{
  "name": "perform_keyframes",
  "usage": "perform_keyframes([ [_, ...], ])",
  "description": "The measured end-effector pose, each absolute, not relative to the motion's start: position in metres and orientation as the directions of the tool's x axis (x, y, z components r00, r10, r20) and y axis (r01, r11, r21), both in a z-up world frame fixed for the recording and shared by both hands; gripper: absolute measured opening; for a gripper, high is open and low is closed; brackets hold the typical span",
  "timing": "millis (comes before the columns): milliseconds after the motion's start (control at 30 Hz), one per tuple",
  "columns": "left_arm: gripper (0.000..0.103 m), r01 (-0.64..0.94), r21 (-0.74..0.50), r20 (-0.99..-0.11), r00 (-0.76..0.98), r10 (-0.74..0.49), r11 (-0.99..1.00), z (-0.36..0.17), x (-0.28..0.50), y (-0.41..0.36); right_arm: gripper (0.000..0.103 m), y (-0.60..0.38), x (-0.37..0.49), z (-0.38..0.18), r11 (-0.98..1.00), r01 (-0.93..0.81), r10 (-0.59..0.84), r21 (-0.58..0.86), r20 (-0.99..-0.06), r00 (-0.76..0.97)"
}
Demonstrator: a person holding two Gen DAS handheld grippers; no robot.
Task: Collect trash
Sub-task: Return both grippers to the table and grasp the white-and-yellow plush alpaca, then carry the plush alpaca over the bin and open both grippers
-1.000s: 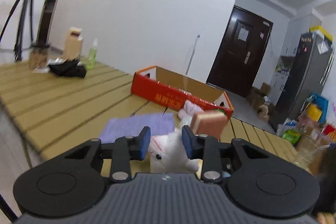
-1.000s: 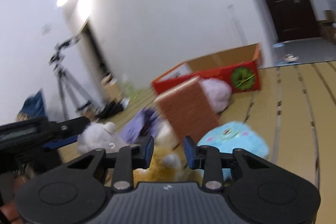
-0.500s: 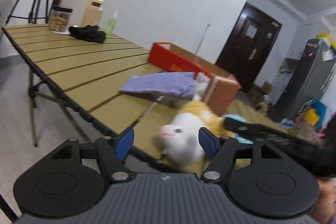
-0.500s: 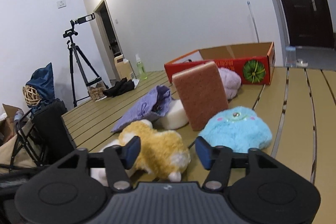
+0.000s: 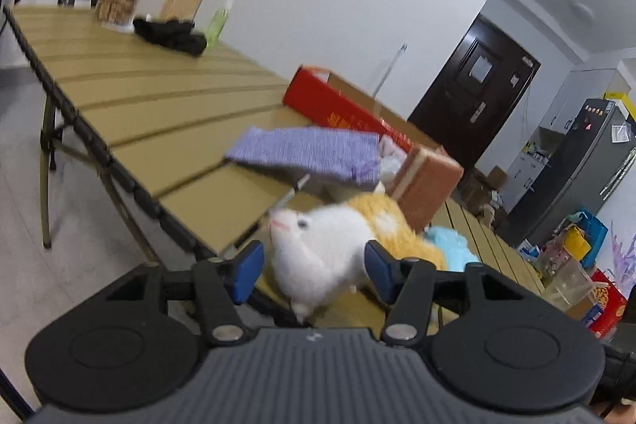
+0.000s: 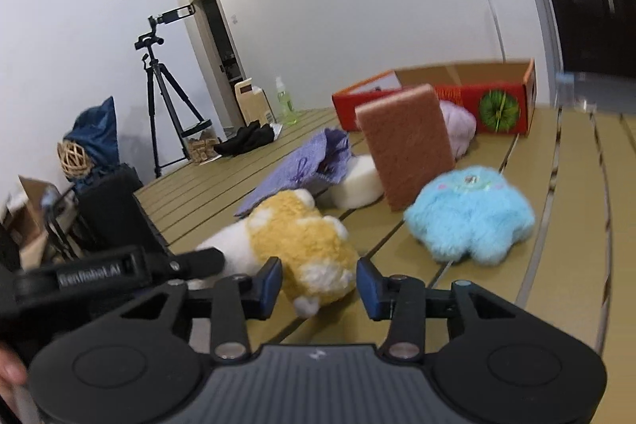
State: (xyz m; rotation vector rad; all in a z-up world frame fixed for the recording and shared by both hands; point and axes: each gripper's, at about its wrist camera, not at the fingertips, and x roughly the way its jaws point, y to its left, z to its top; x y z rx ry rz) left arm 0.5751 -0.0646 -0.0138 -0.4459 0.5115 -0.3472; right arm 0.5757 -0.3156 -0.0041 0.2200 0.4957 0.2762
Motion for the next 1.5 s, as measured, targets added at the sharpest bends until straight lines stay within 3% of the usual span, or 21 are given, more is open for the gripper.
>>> perform_keyframes([
  [133,0.059,0.201,-0.49,-0.381,0.826,-0.416,0.848,-0.014,0.583,-0.066,0.051,-0.304,0.585,-0.007,0.95,-0.221,0.298,0.22,-0.431,0.852],
  [200,0.051,0.201,-0.503,-0.38,0.823,-0.423,0.841,-0.017,0.587,-0.066,0.048,-0.297,0.589,-0.009,0.953,-0.224,0.293,0.204,-0.431,0.853],
  [433,0.049,0.21,-0.517,-0.362,0.825,-0.435,0.83,-0.015,0.585,-0.062,0.041,-0.297,0.586,-0.006,0.952,-0.214,0.292,0.218,-0.443,0.848],
  [800,0.047,0.17,-0.482,-0.31,0.885,-0.348,0.86,0.004,0.534,0.021,0.041,-0.23,0.574,-0.002,0.88,-0.382,0.468,0.283,-0.382,0.797],
  [967,0.047,0.134,-0.472,-0.356,0.875,-0.327,0.872,-0.009,0.521,0.064,0.041,-0.186,0.574,-0.02,0.861,-0.438,0.509,0.26,-0.447,0.736],
  [1100,0.047,0.107,-0.477,-0.439,0.831,-0.342,0.872,-0.036,0.528,0.078,0.041,-0.159,0.577,-0.042,0.882,-0.424,0.46,0.206,-0.565,0.684],
  [1267,0.047,0.101,-0.425,-0.555,0.756,-0.347,0.9,-0.07,0.553,0.061,0.041,-0.155,0.588,-0.073,0.918,-0.361,0.366,0.163,-0.697,0.616],
  [1500,0.048,0.108,-0.377,-0.675,0.648,-0.353,0.92,-0.11,0.574,0.035,0.045,-0.159,0.596,-0.117,0.933,-0.35,0.271,0.089,-0.813,0.516],
])
